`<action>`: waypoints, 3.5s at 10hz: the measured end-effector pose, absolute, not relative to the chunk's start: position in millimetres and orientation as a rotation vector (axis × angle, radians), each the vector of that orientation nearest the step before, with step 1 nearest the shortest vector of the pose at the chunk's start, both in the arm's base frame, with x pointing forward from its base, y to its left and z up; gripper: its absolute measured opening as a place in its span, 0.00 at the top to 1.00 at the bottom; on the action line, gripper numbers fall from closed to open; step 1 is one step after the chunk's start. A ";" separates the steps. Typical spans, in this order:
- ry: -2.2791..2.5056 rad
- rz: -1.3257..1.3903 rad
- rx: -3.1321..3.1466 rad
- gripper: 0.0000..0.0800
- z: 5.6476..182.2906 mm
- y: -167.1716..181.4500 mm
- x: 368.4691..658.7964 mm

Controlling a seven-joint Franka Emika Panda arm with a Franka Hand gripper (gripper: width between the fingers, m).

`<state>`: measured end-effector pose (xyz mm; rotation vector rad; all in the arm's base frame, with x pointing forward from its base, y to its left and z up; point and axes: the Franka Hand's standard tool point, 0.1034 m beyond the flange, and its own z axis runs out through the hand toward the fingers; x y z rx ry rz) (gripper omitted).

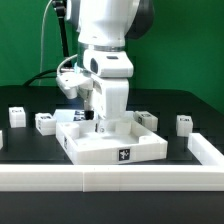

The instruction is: Assemble one leg

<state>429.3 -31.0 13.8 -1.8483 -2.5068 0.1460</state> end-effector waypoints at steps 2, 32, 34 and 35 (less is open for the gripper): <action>-2.505 0.147 -1.851 0.34 13.8 -31.2 429.4; -2.229 0.102 -2.226 0.35 15.6 62.6 489.1; -2.229 0.102 -2.226 0.24 15.5 62.5 489.0; -2.229 0.103 -2.226 0.20 15.5 62.5 489.0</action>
Offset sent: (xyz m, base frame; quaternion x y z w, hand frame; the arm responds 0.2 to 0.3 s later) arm 0.0000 0.0000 0.0000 0.0000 0.0000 0.0000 1.0000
